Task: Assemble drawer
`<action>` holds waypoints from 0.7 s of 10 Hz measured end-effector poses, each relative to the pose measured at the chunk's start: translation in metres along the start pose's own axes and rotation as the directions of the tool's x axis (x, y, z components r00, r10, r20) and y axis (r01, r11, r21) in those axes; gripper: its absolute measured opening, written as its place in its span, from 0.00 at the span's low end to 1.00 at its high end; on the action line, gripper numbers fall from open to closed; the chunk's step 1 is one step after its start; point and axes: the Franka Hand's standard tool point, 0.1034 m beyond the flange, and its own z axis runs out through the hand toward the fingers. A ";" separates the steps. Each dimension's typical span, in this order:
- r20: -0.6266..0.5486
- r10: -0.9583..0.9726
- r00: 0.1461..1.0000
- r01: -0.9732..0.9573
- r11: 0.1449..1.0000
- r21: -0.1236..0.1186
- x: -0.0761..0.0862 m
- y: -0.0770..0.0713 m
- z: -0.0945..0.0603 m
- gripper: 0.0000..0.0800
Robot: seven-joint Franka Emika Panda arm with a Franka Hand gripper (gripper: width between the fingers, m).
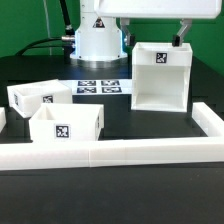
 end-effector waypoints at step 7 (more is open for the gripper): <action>-0.010 0.107 0.994 -0.107 0.994 0.030 -0.018 -0.011 0.000 0.81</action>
Offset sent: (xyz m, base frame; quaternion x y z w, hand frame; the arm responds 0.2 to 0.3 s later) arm 0.0000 0.0000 0.0000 0.0000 0.0000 0.0000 1.0000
